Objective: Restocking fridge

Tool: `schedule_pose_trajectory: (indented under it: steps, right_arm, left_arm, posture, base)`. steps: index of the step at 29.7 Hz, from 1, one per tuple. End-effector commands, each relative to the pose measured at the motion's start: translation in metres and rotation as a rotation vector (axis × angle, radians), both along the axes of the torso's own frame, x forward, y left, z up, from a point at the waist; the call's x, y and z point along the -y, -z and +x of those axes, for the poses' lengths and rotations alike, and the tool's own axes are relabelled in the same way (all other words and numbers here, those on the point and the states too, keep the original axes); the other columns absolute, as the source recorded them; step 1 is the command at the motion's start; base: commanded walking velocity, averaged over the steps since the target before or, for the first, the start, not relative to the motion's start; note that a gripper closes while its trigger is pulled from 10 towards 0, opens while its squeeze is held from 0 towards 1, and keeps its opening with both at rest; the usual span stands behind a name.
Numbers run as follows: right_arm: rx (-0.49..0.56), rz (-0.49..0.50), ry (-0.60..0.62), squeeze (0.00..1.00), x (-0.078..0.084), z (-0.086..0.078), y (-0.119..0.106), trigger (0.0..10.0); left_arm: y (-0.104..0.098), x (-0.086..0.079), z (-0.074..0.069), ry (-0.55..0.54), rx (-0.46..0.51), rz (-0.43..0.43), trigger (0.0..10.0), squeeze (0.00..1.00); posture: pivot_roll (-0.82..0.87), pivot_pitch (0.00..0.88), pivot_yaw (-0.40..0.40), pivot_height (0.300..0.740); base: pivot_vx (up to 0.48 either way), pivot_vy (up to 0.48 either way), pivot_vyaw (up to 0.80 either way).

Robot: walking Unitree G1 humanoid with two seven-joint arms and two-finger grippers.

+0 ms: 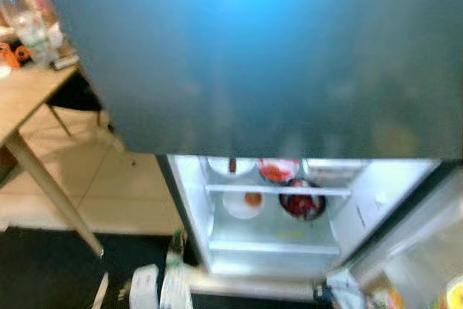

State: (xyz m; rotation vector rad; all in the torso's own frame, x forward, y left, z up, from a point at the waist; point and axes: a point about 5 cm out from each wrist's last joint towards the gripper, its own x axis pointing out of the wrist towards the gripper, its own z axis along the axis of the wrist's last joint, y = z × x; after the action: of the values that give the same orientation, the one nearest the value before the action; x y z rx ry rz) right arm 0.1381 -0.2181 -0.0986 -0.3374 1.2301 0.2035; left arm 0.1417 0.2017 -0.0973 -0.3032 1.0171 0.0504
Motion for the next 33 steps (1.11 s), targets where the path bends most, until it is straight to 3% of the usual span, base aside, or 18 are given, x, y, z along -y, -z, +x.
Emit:
schedule_pose_trajectory:
  steps: [1, 11, 13, 21, 23, 24, 25, 28, 31, 33]
  right_arm:
    - [0.002, 0.016, 0.003, 0.00, -0.006, -0.001, 0.001, 10.0]
    - [0.059, 0.072, 0.012, 0.00, -0.011, 0.009, -0.002, 10.0]
    - [0.119, 0.117, 0.027, 0.00, -0.016, 0.023, -0.007, 10.0]
    - [0.195, 0.156, 0.033, 0.00, -0.022, 0.043, -0.015, 10.0]
    - [0.228, 0.158, 0.028, 0.00, -0.024, 0.053, -0.020, 10.0]
    - [0.228, 0.158, 0.028, 0.00, -0.024, 0.053, -0.020, 10.0]
    - [0.242, 0.153, 0.023, 0.00, -0.024, 0.058, -0.023, 10.0]
    - [0.272, 0.140, 0.023, 0.00, -0.023, 0.067, -0.028, 10.0]
    - [0.277, 0.138, 0.024, 0.00, -0.023, 0.069, -0.029, 10.0]
    - [0.301, 0.145, 0.024, 0.00, -0.023, 0.077, -0.033, 10.0]
  left_arm:
    - [0.002, -0.001, -0.007, -0.014, -0.020, -0.002, 10.0, 0.00]
    - [-0.001, -0.003, 0.002, -0.007, 0.019, 0.023, 10.0, 0.00]
    - [-0.009, -0.007, 0.018, -0.001, 0.080, 0.059, 10.0, 0.00]
    - [-0.026, -0.013, 0.049, 0.070, 0.210, 0.152, 10.0, 0.00]
    - [-0.040, -0.009, 0.073, 0.131, 0.305, 0.159, 10.0, 0.00]
    - [-0.040, -0.009, 0.073, 0.131, 0.305, 0.159, 10.0, 0.00]
    - [-0.046, -0.005, 0.083, 0.166, 0.347, 0.155, 10.0, 0.00]
    - [-0.055, 0.006, 0.097, 0.177, 0.412, 0.048, 10.0, 0.00]
    - [-0.056, 0.009, 0.099, 0.173, 0.421, 0.016, 10.0, 0.00]
    - [-0.060, 0.034, 0.103, 0.279, 0.463, -0.179, 10.0, 0.00]
  posture:
    - [-0.02, 0.000, 0.040, 0.740]
    - [-0.02, 0.000, 0.039, 0.740]
    - [-0.02, 0.000, 0.039, 0.740]
    - [-0.02, 0.000, 0.039, 0.740]
    - [-0.02, 0.000, 0.035, 0.740]
    - [-0.02, 0.000, 0.035, 0.740]
    - [-0.02, 0.000, 0.035, 0.740]
    - [-0.02, 0.000, 0.034, 0.740]
    - [-0.02, 0.000, 0.034, 0.740]
    - [-0.02, 0.000, 0.034, 0.740]
  base:
    - [0.000, 0.000, 0.00]
    - [0.000, 0.000, 0.00]
    - [0.000, 0.000, 0.00]
    - [0.000, 0.000, 0.00]
    - [0.000, 0.000, 0.00]
    - [0.000, 0.000, 0.00]
    - [0.000, 0.000, 0.00]
    - [0.000, 0.000, 0.00]
    - [0.000, 0.000, 0.00]
    - [0.000, 0.000, 0.00]
